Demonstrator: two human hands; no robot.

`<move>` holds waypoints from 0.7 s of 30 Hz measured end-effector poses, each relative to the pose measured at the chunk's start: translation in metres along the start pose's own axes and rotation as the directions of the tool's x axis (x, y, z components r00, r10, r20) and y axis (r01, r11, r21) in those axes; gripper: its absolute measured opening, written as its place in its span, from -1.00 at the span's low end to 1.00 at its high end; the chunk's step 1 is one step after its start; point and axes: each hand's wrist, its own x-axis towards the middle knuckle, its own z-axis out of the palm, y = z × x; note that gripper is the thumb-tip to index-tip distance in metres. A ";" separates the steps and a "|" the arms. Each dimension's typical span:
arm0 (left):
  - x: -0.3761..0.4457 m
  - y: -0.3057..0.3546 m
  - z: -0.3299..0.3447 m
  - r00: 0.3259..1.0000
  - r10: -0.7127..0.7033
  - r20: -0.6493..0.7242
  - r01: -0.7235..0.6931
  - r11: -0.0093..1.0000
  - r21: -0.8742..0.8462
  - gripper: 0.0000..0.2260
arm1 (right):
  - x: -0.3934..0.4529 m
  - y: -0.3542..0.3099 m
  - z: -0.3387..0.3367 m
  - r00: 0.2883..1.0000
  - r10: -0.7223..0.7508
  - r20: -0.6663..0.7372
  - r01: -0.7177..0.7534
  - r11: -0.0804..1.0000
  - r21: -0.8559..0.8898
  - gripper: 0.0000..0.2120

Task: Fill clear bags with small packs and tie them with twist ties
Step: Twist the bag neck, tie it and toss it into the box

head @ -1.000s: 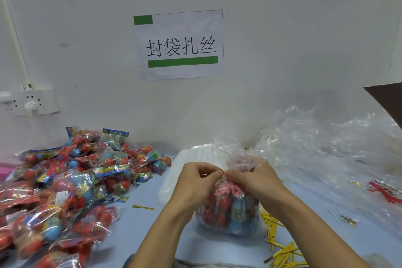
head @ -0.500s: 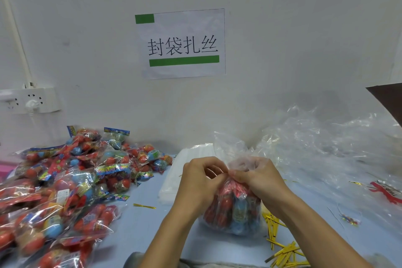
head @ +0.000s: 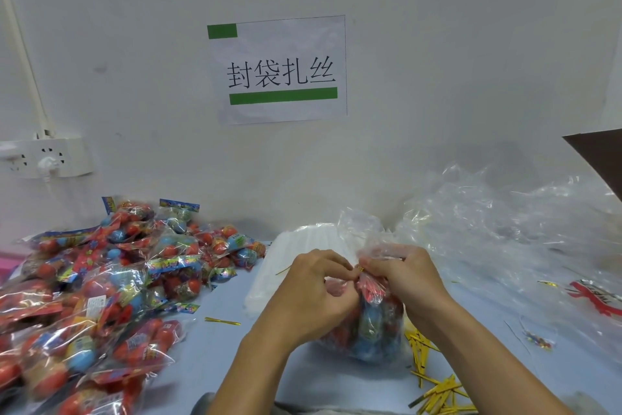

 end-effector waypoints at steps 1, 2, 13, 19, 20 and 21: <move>-0.001 0.000 0.001 1.000 -0.005 0.011 0.005 1.000 0.009 -0.77 | 0.000 0.000 0.000 1.000 0.006 -0.017 -0.006 1.000 0.014 -0.90; -0.001 0.001 0.002 1.000 -0.019 0.012 0.019 1.000 -0.001 -0.77 | 0.000 0.000 -0.001 0.999 0.012 -0.031 -0.011 1.000 0.027 -0.91; 0.006 0.007 0.005 0.768 -0.640 -0.014 0.470 0.578 -0.667 -0.47 | 0.010 -0.018 -0.024 0.951 0.108 -0.289 0.055 0.863 0.503 -0.87; 0.005 0.013 0.020 0.819 -0.546 0.177 0.442 0.403 -0.802 -0.43 | -0.003 -0.021 0.003 0.991 0.123 0.051 -0.126 0.750 0.649 -0.85; 0.006 0.011 0.020 0.817 -0.555 0.158 0.415 0.374 -0.830 -0.47 | -0.005 -0.021 0.001 0.992 0.101 0.075 -0.126 0.800 0.587 -0.87; 0.006 0.010 0.020 0.814 -0.560 0.152 0.403 0.357 -0.842 -0.51 | -0.008 -0.023 0.000 0.995 0.074 0.069 -0.098 0.874 0.477 -0.95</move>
